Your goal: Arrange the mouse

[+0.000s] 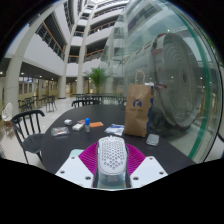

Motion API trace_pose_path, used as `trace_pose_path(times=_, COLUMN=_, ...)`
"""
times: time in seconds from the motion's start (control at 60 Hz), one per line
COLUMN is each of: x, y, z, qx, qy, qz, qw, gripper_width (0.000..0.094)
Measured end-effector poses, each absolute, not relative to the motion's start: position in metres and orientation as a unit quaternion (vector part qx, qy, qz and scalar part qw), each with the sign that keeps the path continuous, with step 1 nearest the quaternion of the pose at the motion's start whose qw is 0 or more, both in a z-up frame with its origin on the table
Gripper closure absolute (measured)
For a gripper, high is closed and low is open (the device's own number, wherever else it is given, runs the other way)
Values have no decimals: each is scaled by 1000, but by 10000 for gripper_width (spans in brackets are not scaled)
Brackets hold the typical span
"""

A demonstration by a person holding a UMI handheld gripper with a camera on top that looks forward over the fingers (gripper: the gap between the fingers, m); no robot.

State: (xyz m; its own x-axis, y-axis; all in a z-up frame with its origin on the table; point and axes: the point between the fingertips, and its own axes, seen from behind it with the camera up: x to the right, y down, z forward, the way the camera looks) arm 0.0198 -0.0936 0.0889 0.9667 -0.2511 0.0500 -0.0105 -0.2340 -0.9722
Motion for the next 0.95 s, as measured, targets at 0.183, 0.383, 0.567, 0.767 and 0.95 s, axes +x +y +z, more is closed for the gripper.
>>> trace_pose_path(times=0.183, x=13, y=-69, z=19, qx=-828, qy=84, qz=-82, qw=548, gripper_width=564)
trace_pose_path(times=0.383, x=11, y=-75, z=-4, qx=-848, qy=75, qz=-71, qw=520, gripper_width=460)
trace_pose_path(times=0.567, x=5, y=-78, z=-10, qx=-864, qy=61, qz=-20, qw=499, gripper_width=339)
trace_pose_path(times=0.767, x=1, y=-97, z=22, qx=-875, qy=33, qz=39, qw=481, gripper_width=71)
trace_pose_path(times=0.95, x=40, y=-130, z=72, qx=-868, qy=24, qz=44, qw=493, gripper_width=83)
